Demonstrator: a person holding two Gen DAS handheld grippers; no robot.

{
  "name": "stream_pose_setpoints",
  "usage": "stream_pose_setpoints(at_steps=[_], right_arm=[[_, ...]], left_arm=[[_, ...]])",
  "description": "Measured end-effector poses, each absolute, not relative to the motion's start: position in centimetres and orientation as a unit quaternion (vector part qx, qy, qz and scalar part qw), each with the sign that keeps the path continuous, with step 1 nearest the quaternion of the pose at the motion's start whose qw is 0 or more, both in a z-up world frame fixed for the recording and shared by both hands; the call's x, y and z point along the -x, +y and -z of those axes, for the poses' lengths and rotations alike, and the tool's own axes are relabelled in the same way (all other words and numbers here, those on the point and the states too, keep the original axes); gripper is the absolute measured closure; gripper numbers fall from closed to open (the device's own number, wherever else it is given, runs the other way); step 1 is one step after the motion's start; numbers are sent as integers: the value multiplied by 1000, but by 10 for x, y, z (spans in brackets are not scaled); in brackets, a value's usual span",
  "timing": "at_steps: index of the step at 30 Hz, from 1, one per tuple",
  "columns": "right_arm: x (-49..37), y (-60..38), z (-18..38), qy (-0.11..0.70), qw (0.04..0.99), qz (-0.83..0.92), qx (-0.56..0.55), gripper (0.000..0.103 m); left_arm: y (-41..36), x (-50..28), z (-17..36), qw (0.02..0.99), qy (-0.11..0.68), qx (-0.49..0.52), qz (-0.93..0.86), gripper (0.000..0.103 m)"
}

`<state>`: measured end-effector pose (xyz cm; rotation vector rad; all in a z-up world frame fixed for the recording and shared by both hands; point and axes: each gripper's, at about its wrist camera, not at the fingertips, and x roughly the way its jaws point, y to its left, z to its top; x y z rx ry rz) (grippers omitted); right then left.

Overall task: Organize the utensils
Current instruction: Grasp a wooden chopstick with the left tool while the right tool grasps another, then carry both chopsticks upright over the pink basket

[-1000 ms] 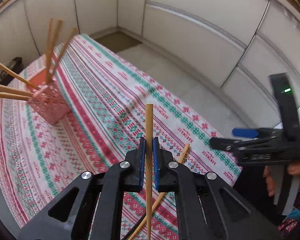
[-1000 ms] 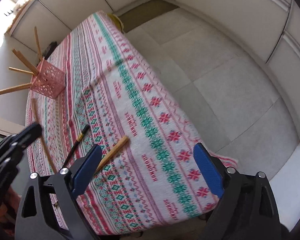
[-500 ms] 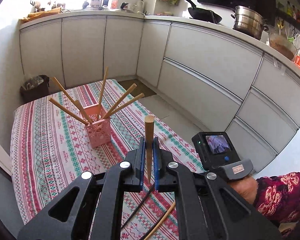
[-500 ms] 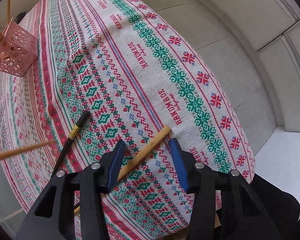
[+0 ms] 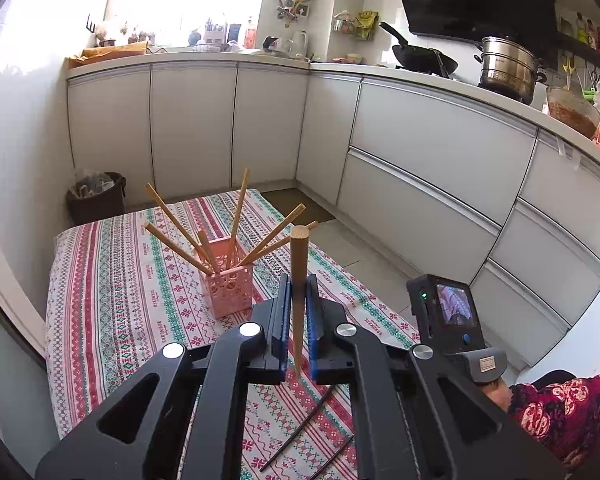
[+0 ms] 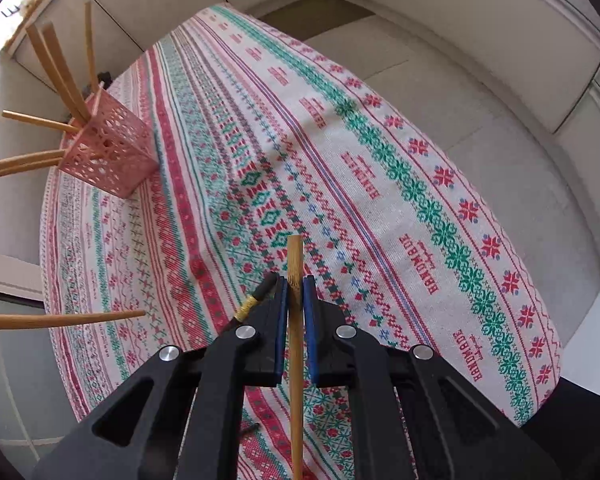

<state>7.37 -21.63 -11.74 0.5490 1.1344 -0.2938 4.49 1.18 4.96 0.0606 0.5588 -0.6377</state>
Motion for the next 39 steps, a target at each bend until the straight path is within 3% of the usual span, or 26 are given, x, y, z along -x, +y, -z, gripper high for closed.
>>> stream_pose_setpoints(at_steps=[22,31,39], right_arm=[[-6,-342,-48,272,909,63,-309,95],[1,-373,-52,237,912,67,-328,95],[-7,-393,-36,245,905,59,-342,95]], left_arm=[[11,-56,-61,921,254,42,293,97],[21,-72,-86,938,220,82,255,97],[3,-108,-132,964,176,51,191,97]])
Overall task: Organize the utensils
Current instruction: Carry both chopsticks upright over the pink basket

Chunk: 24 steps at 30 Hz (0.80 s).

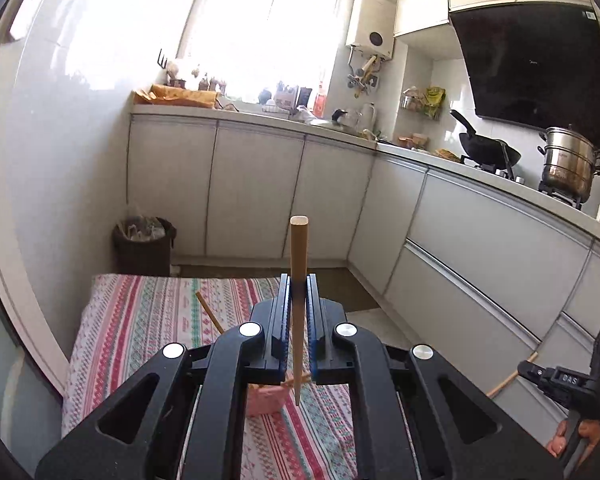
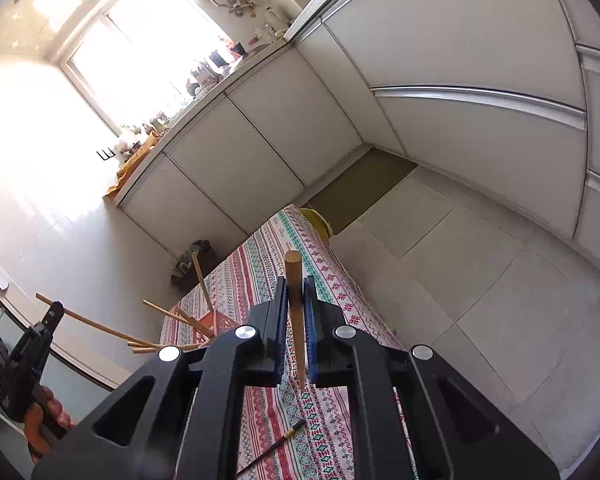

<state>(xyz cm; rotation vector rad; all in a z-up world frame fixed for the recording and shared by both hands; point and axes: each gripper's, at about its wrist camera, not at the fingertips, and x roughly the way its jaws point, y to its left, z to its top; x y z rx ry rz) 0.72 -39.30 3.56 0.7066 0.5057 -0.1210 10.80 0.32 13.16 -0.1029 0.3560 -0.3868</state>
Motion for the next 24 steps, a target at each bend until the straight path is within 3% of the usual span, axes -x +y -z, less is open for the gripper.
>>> stream_pose_setpoints(at_steps=[6,12,19,24], right_arm=[[-14,-401,-29,249,904,62,-342,95],[-27,-402,-37,246,910,59,-330,95],[-49,-387,-99,187,936,30,-297,95],[-78,-361,-154,138,954,7,-267,95]], left_arm=[[-20,-149,-124,975,169,16,142,97],[-29,-182,-89,971,210,7,112,95],[14,-153,-101,974,187,80,105,66],[53,-114,-120,973,153,145,97,62]])
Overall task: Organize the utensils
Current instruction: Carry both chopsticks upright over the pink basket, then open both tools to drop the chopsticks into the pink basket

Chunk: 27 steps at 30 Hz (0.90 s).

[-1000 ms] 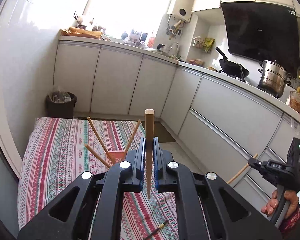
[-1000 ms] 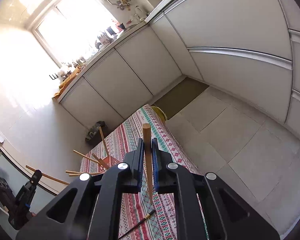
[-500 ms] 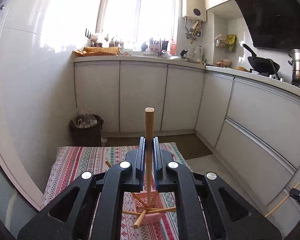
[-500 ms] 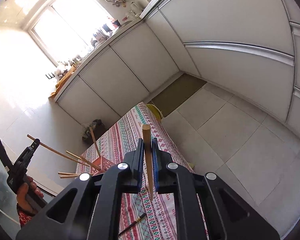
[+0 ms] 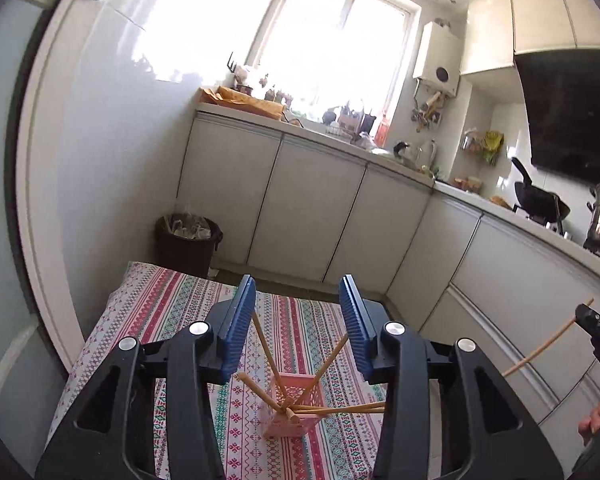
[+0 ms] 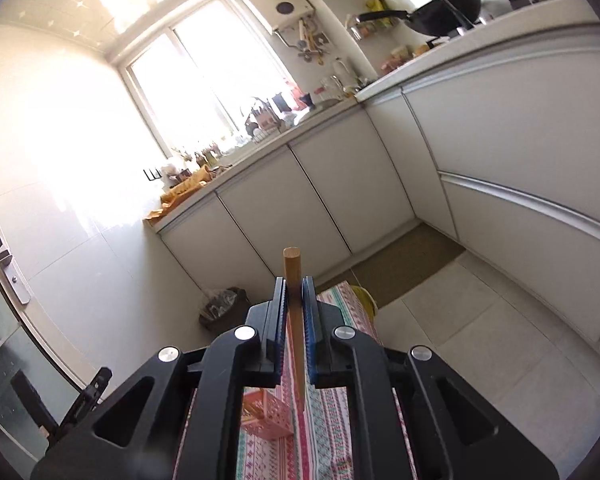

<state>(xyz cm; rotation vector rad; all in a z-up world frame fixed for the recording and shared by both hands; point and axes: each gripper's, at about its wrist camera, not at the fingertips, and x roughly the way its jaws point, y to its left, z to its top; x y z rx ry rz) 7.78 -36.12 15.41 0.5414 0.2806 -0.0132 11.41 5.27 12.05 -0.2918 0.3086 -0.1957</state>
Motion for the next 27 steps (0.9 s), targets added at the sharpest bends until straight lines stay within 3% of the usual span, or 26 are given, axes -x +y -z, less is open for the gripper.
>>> stream_pose_setpoints(at_steps=[7,16,21,23,27], right_arm=[[-125,-309,-185,112,965,-28,-237,95],[-203,-237,-118,133,967,-64,-206,94],[-220,-219,-80,170,961,-73,-205,82],[-220,-219,-77,174,959,-70,-214,66],[-204,-218,-83,168,962,-76,-202,62]], left_arm=[[81,-85,-141,976,125,158,84,62],[101,-87,-129,977,146,140,60,62],[115,-89,-128,976,151,149,52,62],[119,-89,-128,975,151,155,52,62],[122,-85,-130,975,148,160,51,57]])
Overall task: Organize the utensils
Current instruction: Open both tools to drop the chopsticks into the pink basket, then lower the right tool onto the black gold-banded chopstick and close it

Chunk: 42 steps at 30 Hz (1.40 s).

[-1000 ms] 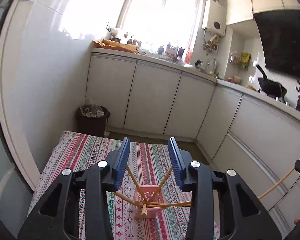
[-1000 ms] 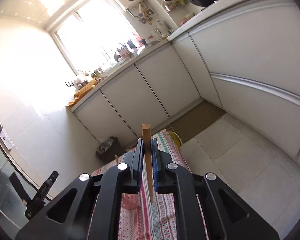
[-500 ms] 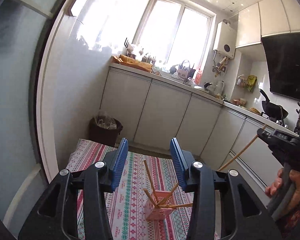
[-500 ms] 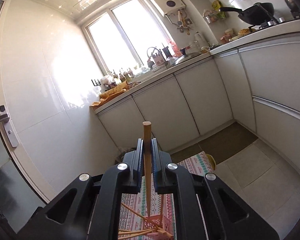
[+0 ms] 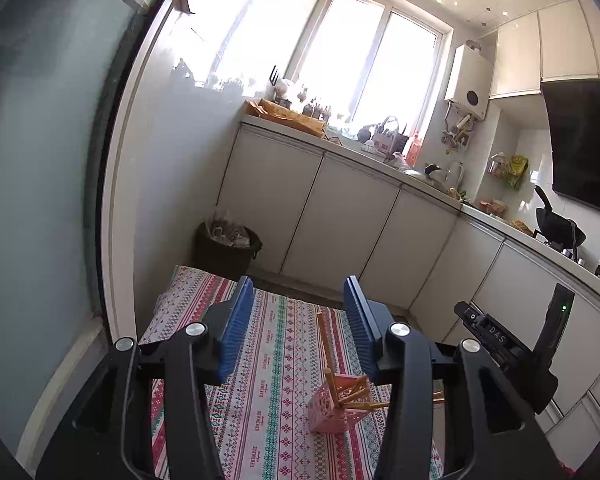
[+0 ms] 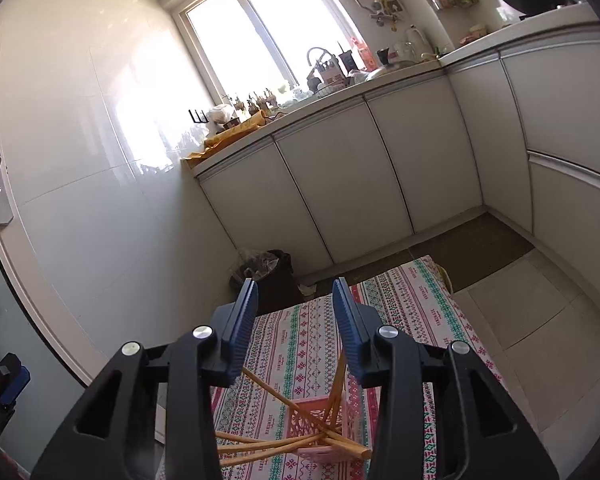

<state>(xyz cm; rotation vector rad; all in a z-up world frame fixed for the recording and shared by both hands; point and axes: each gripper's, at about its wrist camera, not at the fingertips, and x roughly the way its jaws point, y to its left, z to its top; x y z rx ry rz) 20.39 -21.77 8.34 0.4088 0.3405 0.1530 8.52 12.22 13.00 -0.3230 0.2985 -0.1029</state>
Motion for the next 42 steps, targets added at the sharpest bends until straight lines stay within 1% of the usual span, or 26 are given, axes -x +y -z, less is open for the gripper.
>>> stream_pose_setpoints(at_steps=[1,2,3,5,6,8,9,11,13,15,18,19,22,25,27,28,29,32,33,36,40,42], right_arm=[[-196,-217,-86,165,964,-80,-194,59],[-186,-215,-88,160,966,-86,-184,52],[-174,-213,-89,154,969,-93,-168,49],[-149,-206,-88,147,975,-109,-125,36],[-137,-201,-85,148,977,-117,-98,34],[-114,-191,-74,161,976,-140,-47,23],[-104,-186,-67,171,974,-148,-24,22],[-88,-180,-50,198,968,-156,8,15],[-78,-178,-27,247,956,-158,14,13],[-75,-182,0,310,940,-144,-8,12],[-77,-199,42,405,903,-122,-78,12],[-78,-204,53,427,892,-114,-99,12],[-85,-208,76,485,863,-84,-109,13],[-85,-220,100,539,815,-63,-201,13],[-88,-229,117,567,775,-33,-277,16],[-90,-231,121,572,763,-19,-299,25],[-94,-231,124,578,756,-9,-307,30],[-108,-222,128,599,748,24,-284,60],[-111,-219,131,609,742,36,-277,62],[-118,-213,144,630,726,69,-269,63],[-123,-204,146,624,734,96,-251,63],[-126,-193,146,621,745,106,-218,82]], left_arm=[[122,-84,-131,975,147,160,52,56],[122,-83,-132,975,146,160,53,56],[122,-81,-133,975,144,160,54,55],[124,-78,-135,975,141,161,56,53],[124,-77,-136,975,140,161,58,52],[124,-74,-138,975,140,160,64,46],[124,-73,-139,975,139,159,67,42],[122,-69,-140,976,136,156,70,33],[122,-64,-141,976,132,156,70,16],[122,-59,-143,976,127,161,77,11],[119,-54,-147,976,130,147,98,10],[117,-53,-148,976,132,139,103,9],[106,-48,-149,976,142,109,122,7],[97,-43,-147,978,139,88,129,7],[93,-42,-146,977,139,88,136,7],[92,-42,-146,976,138,90,140,7],[91,-40,-146,976,136,92,144,7],[89,-35,-150,976,125,92,153,7],[88,-32,-151,977,120,89,153,7],[90,-24,-156,978,105,87,158,7],[96,-18,-160,978,97,94,159,7],[100,-16,-161,978,97,100,156,7]])
